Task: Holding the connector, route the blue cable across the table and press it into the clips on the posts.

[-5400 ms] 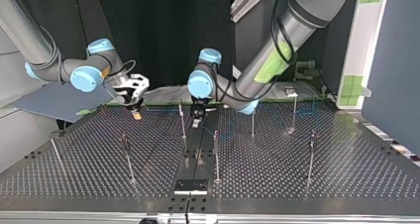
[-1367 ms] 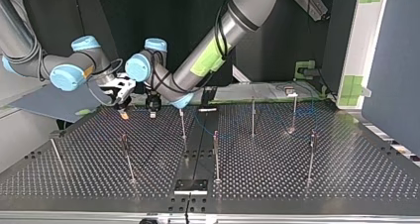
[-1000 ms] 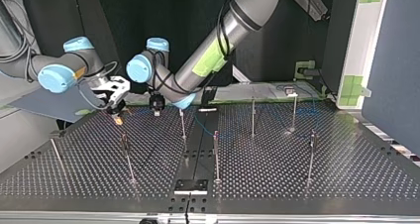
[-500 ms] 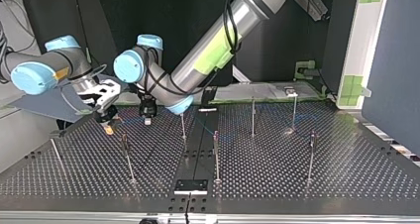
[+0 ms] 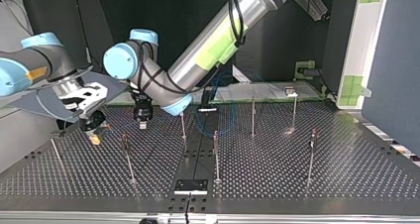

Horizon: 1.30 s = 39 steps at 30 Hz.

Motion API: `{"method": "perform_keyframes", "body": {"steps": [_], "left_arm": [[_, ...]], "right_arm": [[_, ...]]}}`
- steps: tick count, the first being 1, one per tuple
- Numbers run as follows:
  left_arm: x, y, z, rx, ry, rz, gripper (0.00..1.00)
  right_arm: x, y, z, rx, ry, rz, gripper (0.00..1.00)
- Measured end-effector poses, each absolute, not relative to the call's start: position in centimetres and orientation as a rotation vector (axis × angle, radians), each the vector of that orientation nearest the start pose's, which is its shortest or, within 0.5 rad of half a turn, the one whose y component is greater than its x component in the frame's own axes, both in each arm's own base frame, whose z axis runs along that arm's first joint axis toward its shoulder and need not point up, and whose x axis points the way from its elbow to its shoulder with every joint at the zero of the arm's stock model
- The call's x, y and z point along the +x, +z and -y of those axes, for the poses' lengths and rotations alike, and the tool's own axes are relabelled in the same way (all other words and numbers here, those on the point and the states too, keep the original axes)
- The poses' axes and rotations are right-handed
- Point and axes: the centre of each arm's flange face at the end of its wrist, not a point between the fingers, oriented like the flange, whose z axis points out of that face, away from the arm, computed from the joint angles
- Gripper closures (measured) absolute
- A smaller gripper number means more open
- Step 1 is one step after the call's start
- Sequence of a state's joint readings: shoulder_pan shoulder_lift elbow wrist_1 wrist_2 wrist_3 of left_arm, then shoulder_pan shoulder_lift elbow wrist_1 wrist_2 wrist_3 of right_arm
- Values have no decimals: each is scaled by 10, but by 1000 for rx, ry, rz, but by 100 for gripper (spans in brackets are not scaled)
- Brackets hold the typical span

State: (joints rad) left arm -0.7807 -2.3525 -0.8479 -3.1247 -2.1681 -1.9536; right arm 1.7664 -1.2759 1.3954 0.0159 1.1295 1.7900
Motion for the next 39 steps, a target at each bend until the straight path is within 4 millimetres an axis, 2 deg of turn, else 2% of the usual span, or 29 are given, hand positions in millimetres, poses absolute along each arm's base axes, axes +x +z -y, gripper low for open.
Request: {"method": "perform_keyframes", "body": {"steps": [13,18,25,32,39], "left_arm": [[488,350,594,-159,-420,-1606,100],[486,367,589,-175,-427,-1586,100],[482,378,588,-177,-438,-1572,100],[498,382,581,-174,-454,-1544,100],[526,385,569,-168,-475,-1499,100]], "right_arm": [[287,433,541,-2248,-2326,-1517,100],[287,440,542,-2248,-2339,-1502,100],[290,442,540,-2249,-2341,-1486,100],[290,442,541,-2244,-2344,-1453,100],[292,445,548,-2228,-2357,-1431,100]]}}
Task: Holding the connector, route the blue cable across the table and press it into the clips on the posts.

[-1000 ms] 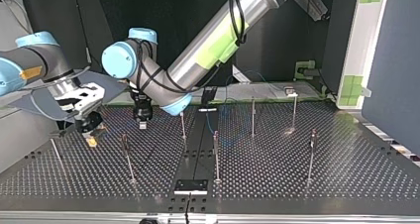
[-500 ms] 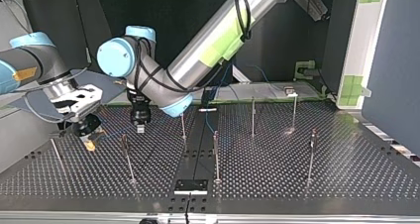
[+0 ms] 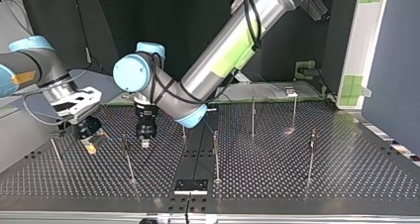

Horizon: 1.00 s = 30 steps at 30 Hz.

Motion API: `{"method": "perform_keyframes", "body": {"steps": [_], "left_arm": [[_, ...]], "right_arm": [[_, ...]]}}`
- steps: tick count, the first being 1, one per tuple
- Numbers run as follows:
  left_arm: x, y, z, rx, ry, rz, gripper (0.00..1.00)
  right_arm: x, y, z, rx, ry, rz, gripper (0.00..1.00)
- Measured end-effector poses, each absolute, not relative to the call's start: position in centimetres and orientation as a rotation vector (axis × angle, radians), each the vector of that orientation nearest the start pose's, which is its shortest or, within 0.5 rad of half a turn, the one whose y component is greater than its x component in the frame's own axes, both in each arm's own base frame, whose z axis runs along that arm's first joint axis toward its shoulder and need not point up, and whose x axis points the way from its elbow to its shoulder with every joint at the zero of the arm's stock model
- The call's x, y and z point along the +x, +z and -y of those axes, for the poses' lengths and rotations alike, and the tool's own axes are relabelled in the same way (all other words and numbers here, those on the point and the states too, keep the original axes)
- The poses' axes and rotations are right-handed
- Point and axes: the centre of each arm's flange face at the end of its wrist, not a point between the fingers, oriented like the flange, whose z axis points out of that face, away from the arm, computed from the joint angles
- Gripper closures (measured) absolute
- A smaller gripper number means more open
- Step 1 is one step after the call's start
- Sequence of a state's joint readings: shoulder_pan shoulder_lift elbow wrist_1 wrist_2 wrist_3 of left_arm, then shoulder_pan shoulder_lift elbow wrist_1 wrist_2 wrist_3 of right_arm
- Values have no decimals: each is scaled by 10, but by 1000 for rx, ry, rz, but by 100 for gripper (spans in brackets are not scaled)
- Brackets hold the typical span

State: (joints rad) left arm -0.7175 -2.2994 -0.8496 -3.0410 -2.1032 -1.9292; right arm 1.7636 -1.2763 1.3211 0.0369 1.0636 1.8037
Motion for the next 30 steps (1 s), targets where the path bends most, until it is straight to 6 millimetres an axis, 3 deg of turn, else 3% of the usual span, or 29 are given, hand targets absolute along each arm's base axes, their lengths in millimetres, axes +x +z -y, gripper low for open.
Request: {"method": "perform_keyframes", "body": {"steps": [5,15,26,28,30], "left_arm": [[548,383,556,-171,-485,-1476,100],[575,332,560,-110,-517,-1515,100],[585,331,555,-86,-537,-1523,100],[584,330,555,-84,-536,-1528,95],[583,330,555,-82,-534,-1535,55]], "right_arm": [[293,442,555,-2223,-2355,-1436,100],[284,431,574,-2219,-2343,-1477,100],[273,436,587,-2215,-2368,-1494,100],[273,435,587,-2216,-2367,-1494,100],[273,435,587,-2218,-2366,-1494,100]]}}
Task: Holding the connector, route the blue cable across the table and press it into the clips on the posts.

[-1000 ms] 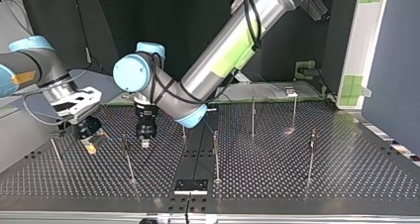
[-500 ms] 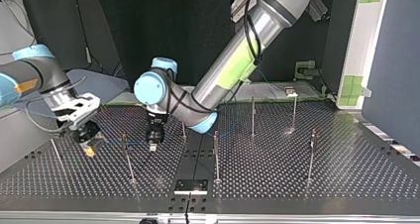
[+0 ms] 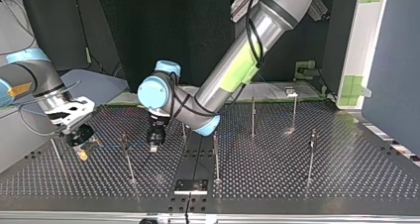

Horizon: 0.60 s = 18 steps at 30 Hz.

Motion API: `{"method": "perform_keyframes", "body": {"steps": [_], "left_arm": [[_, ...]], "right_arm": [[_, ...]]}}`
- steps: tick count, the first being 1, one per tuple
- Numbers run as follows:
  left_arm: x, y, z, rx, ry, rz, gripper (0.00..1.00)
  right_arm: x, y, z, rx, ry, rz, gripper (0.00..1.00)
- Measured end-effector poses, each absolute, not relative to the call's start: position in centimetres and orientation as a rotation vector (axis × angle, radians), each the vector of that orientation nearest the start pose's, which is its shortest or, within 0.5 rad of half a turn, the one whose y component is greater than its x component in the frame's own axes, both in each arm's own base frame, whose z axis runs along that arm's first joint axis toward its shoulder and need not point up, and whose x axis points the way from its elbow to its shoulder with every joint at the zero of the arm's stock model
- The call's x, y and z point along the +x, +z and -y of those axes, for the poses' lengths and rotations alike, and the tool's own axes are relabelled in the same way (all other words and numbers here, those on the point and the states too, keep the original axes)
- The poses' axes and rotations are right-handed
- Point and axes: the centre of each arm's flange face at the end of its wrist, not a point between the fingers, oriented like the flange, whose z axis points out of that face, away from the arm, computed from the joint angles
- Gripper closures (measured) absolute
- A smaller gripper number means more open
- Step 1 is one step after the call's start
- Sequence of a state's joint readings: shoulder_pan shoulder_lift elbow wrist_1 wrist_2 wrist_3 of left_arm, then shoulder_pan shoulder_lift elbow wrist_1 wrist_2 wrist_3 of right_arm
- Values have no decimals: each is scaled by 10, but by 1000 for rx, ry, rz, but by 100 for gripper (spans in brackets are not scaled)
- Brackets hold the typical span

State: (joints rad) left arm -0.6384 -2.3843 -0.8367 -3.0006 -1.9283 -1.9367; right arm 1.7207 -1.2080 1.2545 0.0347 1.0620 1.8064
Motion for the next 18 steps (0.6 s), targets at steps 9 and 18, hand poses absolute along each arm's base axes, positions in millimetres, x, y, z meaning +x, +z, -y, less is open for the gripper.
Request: {"method": "perform_keyframes", "body": {"steps": [9,18], "left_arm": [[573,325,555,-79,-480,-1581,0],[549,337,554,-80,-427,-1635,0]], "right_arm": [[273,434,587,-2221,-2365,-1493,100],[276,434,586,-2224,-2361,-1479,100]]}}
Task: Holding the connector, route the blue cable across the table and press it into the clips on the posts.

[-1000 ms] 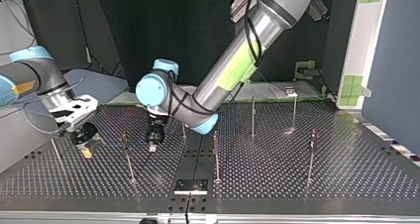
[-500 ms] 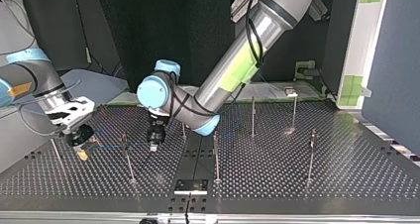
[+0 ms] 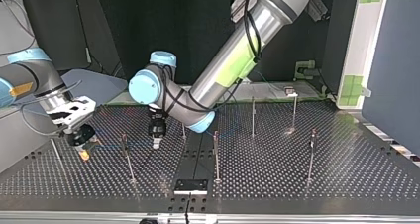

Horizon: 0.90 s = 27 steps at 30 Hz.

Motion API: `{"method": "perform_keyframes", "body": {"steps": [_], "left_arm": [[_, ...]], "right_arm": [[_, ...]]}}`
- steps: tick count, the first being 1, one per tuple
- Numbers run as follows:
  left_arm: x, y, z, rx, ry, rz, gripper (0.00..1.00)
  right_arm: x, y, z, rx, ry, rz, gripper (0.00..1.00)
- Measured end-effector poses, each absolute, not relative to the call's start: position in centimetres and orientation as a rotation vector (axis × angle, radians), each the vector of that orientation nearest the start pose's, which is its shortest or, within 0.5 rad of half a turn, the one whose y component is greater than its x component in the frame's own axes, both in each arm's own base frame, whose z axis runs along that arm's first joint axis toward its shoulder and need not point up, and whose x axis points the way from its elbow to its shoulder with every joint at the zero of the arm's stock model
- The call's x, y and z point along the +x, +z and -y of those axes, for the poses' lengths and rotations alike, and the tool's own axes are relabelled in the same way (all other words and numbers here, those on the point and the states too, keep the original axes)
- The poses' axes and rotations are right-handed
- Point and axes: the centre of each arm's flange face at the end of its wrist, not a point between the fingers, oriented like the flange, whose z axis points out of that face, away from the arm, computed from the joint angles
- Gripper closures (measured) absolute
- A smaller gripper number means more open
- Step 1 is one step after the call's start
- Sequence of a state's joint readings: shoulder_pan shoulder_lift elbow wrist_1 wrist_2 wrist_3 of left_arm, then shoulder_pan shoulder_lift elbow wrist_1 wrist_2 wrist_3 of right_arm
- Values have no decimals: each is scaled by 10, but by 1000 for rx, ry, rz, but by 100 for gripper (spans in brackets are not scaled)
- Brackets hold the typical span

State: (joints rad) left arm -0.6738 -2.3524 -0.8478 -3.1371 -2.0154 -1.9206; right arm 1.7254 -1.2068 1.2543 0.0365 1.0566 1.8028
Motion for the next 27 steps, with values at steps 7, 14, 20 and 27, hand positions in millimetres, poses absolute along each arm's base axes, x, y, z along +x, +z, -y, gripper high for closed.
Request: {"method": "perform_keyframes", "body": {"steps": [7,14,20,27], "left_arm": [[522,353,557,-31,-454,-1652,0],[492,372,559,3,-491,-1642,0],[475,390,551,3,-486,-1608,0],[458,406,531,-9,-410,-1592,0]], "right_arm": [[277,434,585,-2224,-2358,-1473,100],[279,434,584,-2225,-2355,-1470,100],[280,434,583,-2227,-2355,-1466,100],[281,434,582,-2228,-2354,-1463,100]]}}
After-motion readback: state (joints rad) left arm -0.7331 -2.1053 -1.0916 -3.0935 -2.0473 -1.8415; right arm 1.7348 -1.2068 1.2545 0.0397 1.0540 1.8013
